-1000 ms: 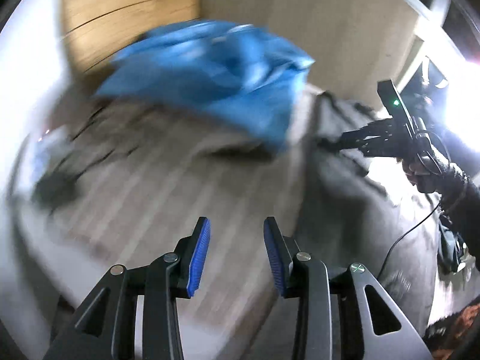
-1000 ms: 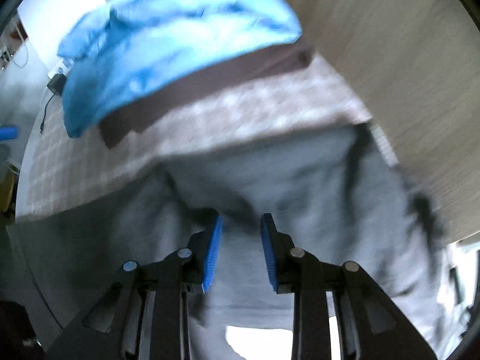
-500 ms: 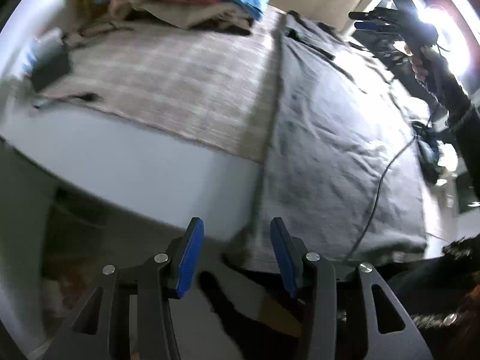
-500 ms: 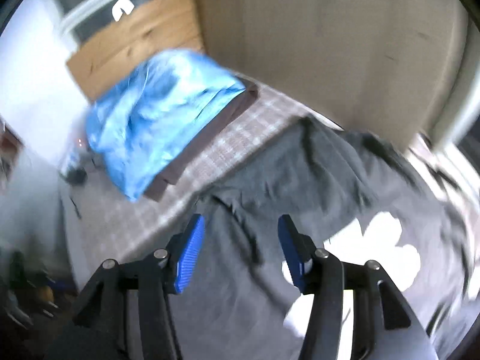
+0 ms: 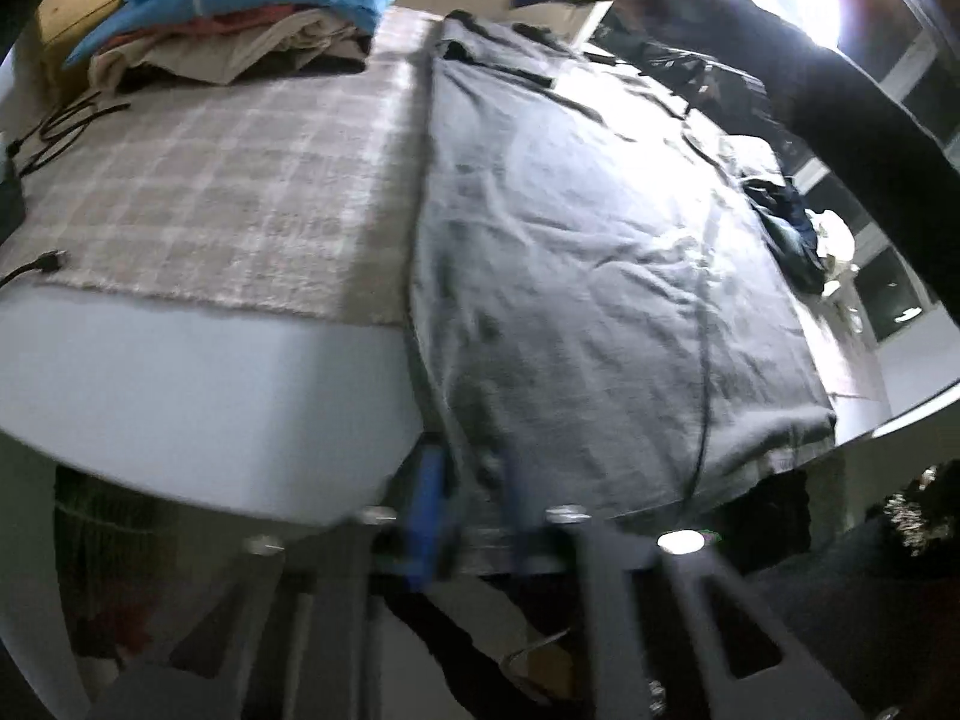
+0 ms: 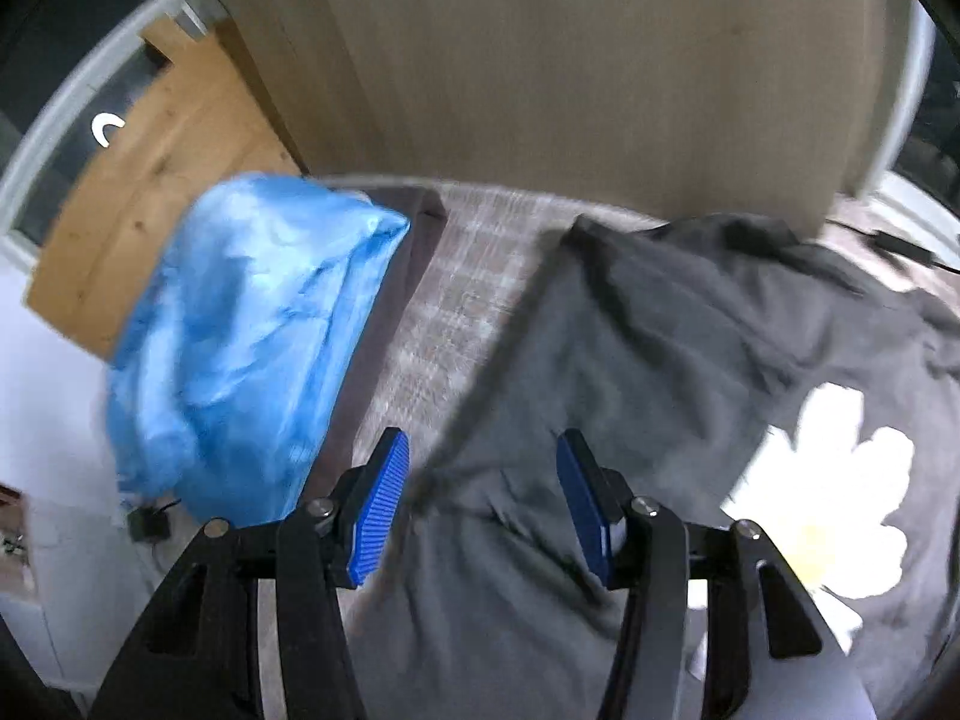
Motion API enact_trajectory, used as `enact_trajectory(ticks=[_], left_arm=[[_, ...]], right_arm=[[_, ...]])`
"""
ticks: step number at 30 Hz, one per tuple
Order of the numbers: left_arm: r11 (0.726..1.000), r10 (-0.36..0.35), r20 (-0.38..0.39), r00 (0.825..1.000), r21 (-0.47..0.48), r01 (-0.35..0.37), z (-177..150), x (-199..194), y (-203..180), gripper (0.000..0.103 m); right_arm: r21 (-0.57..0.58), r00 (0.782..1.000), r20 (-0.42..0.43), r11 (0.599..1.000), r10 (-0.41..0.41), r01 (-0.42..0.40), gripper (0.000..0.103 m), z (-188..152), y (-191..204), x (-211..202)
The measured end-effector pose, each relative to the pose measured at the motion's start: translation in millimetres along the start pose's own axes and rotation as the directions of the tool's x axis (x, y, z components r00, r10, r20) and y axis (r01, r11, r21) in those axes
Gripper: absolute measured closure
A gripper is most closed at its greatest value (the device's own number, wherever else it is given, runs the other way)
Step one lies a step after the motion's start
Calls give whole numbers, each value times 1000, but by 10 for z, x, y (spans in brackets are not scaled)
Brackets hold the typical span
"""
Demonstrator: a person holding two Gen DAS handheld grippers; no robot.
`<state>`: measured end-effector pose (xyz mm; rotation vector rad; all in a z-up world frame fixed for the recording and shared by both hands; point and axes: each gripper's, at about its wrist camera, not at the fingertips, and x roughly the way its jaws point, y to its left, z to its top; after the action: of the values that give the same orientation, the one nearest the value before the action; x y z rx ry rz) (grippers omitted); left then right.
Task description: Fold clothes
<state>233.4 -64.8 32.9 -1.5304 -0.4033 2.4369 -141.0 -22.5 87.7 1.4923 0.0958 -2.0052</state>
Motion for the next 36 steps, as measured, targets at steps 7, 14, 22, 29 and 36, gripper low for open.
enact_trajectory(ticks=[7, 14, 22, 29, 36], left_arm=[[998, -69, 35, 997, 15, 68, 33, -59, -87, 96], [994, -97, 44, 994, 49, 95, 71, -139, -173, 97], [968, -171, 5, 985, 189, 167, 112, -183, -686, 98], [913, -234, -49, 971, 332, 237, 148, -198, -1229, 98], [863, -250, -173, 953, 407, 300, 28, 125, -1532, 98]], right_arm=[[-35, 980, -136, 989, -148, 145, 52, 110, 246, 644], [-38, 972, -198, 992, -128, 123, 78, -23, 134, 769], [109, 994, -91, 993, 56, -46, 100, -212, -402, 292], [191, 996, 55, 978, 70, -79, 101, -599, -1070, -530], [314, 997, 73, 949, -22, -2, 101, -1148, -1884, -752]])
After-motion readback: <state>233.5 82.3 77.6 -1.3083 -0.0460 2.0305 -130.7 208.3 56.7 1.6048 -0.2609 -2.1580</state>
